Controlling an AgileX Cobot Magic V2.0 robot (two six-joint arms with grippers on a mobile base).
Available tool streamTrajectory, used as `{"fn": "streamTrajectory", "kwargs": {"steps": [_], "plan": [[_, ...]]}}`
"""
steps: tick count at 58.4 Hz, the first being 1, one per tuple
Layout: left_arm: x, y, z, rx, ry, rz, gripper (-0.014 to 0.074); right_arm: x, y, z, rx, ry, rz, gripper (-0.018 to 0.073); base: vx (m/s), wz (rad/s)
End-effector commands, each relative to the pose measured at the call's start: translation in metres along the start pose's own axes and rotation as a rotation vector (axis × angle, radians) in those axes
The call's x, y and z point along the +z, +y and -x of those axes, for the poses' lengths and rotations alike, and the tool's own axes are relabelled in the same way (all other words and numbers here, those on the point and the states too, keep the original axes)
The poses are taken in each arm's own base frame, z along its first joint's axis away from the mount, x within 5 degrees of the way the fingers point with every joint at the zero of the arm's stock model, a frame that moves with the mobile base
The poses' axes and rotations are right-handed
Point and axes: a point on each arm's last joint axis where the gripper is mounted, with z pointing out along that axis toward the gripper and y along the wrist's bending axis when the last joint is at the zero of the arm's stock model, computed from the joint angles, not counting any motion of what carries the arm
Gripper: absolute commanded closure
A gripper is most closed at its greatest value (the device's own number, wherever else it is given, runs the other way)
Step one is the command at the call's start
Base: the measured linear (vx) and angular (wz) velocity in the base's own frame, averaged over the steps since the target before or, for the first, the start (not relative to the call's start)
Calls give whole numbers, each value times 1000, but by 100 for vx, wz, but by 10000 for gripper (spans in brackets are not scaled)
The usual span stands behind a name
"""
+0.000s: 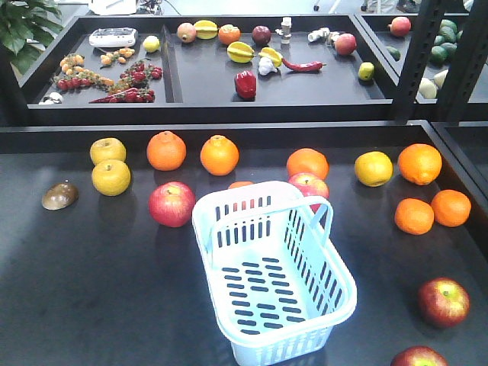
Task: Pick three apples into basket with both arms
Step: 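Open the left gripper, release the basket handle and lift away, then reach the right gripper down over a red apple near the table edge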
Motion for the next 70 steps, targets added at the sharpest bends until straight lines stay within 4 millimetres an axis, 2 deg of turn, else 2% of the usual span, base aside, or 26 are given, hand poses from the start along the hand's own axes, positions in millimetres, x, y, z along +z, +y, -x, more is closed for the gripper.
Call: {"fn": "streamTrajectory", "kwargs": {"steps": [1, 8, 38, 42, 50, 53, 56, 64, 70], "plan": [[-5, -1, -2, -43, -91, 2, 604, -1, 1, 3, -16, -73, 8, 564, 0, 0], [-6, -1, -10, -31, -93, 7, 604, -1, 1, 3, -16, -73, 8, 564, 0, 0], [-7, 5, -6, 13, -133, 70, 603, -1, 1, 3, 9, -75, 9, 564, 0, 0], [-7, 5, -6, 12, -132, 70, 603, -1, 1, 4, 151, -82, 17, 564, 0, 0], [-7, 5, -6, 20, -136, 79, 603, -1, 1, 6, 720, -100, 46, 564, 0, 0], [-7, 6, -6, 31, -138, 90, 603, -1, 1, 6, 837, -93, 50, 564, 0, 0], [-7, 7, -6, 41, -137, 98, 603, -1, 1, 6, 880, -94, 52, 564, 0, 0], [-7, 8, -6, 54, -133, 106, 603, -3, 2, 15, 840, -98, 76, 564, 0, 0], [-7, 8, -6, 54, -133, 106, 603, -8, 7, 45, 666, -94, 115, 564, 0, 0]]}}
